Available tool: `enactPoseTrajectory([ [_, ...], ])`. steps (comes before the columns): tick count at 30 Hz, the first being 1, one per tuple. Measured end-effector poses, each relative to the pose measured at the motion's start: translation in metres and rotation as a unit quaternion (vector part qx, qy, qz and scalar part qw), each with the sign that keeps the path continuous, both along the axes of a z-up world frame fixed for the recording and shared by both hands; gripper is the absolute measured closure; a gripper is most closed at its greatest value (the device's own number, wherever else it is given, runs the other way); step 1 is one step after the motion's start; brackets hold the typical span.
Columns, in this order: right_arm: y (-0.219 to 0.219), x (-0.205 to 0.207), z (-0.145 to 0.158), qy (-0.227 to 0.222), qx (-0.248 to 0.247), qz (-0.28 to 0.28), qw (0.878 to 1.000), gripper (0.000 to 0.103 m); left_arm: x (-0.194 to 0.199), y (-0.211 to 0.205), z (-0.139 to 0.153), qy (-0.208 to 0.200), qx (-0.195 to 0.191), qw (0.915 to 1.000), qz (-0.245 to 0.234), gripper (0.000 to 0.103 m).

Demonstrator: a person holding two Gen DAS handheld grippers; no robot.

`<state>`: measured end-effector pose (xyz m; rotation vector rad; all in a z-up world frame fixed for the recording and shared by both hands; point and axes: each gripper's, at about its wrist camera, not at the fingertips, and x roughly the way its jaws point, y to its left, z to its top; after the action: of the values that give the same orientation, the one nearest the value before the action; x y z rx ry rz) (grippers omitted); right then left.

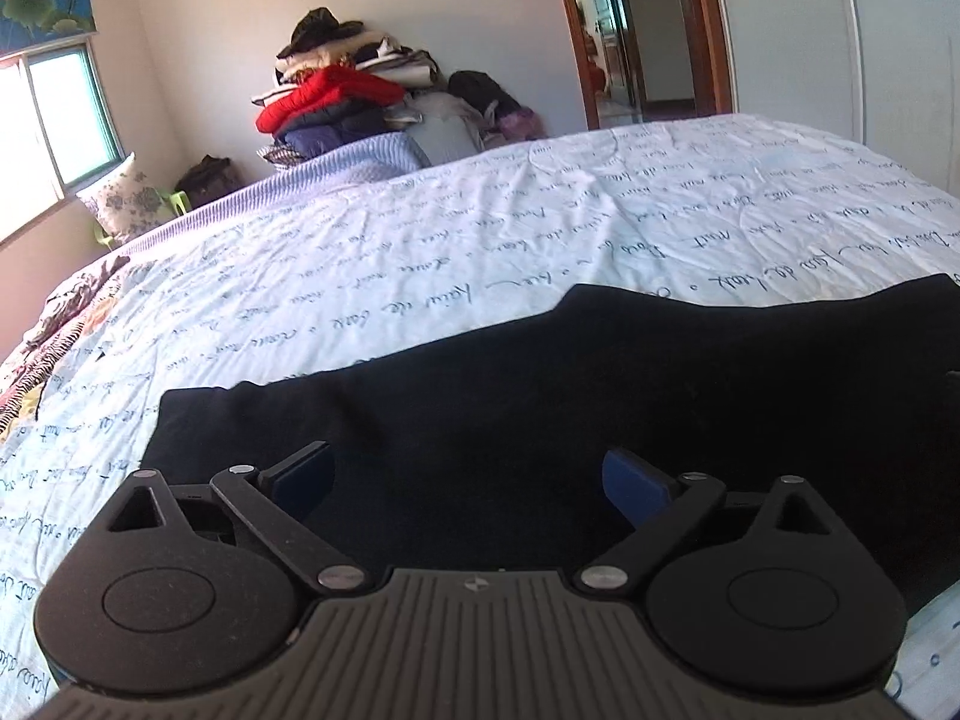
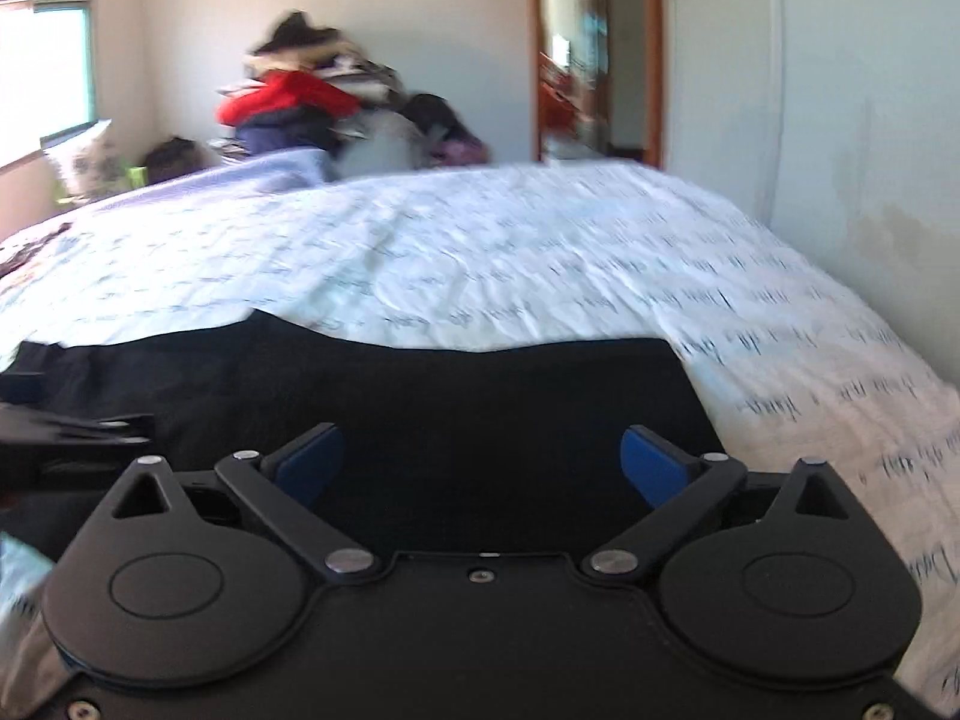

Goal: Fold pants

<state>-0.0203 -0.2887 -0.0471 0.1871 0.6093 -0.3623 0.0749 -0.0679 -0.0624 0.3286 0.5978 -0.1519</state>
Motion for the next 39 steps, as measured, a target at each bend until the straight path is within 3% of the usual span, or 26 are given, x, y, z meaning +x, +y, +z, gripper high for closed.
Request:
enactPoseTrajectory([
  [2, -0.002, 0.002, 0.003, 0.019, 0.015, -0.03, 0.999, 0.003, -0.001, 0.009, 0.004, 0.003, -0.007, 1.0, 0.002, 0.004],
  [3, 0.002, -0.001, 0.008, 0.008, 0.012, -0.026, 1.0, 0.002, -0.001, 0.015, 0.005, 0.003, -0.014, 0.9999, 0.005, 0.004],
  [6, 0.02, -0.009, 0.013, -0.048, -0.046, 0.05, 0.997, 0.0, 0.004, 0.031, 0.008, 0.016, -0.033, 0.9989, 0.03, 0.004],
  [10, 0.026, 0.002, 0.002, -0.004, -0.045, 0.075, 0.996, 0.0, 0.007, 0.047, 0.01, 0.033, -0.048, 0.9976, 0.037, 0.004],
  [13, 0.015, 0.005, 0.01, -0.017, -0.065, 0.065, 0.996, 0.0, 0.002, 0.041, 0.016, 0.035, -0.043, 0.9985, 0.004, 0.005],
  [17, -0.031, 0.017, 0.018, -0.002, -0.094, 0.037, 0.995, 0.001, -0.012, 0.004, 0.021, 0.03, -0.04, 0.9958, -0.077, 0.004],
  [20, -0.084, 0.027, 0.019, 0.014, -0.044, 0.037, 0.998, 0.005, -0.019, -0.034, 0.02, 0.036, -0.039, 0.9907, -0.126, 0.004],
  [22, -0.121, 0.032, 0.017, 0.008, 0.032, 0.049, 0.998, 0.016, -0.021, -0.055, 0.018, 0.033, -0.032, 0.9895, -0.137, 0.004],
  [25, -0.168, 0.041, 0.002, 0.006, 0.16, 0.063, 0.985, 0.027, -0.018, -0.077, 0.013, 0.031, -0.025, 0.9896, -0.138, 0.004],
  [28, -0.19, 0.047, -0.016, 0.011, 0.225, 0.072, 0.972, 0.03, -0.011, -0.088, 0.009, 0.036, -0.025, 0.9892, -0.14, 0.004],
  [32, -0.196, 0.053, -0.031, 0.023, 0.26, 0.099, 0.96, 0.044, -0.008, -0.098, 0.003, 0.036, -0.015, 0.9894, -0.14, 0.004],
  [36, -0.197, 0.06, -0.033, 0.036, 0.246, 0.103, 0.963, 0.089, -0.004, -0.104, -0.006, 0.051, -0.005, 0.9891, -0.138, 0.004],
  [39, -0.196, 0.057, -0.026, 0.023, 0.225, 0.104, 0.968, 0.094, -0.004, -0.108, -0.012, 0.054, 0.006, 0.9884, -0.142, 0.004],
])
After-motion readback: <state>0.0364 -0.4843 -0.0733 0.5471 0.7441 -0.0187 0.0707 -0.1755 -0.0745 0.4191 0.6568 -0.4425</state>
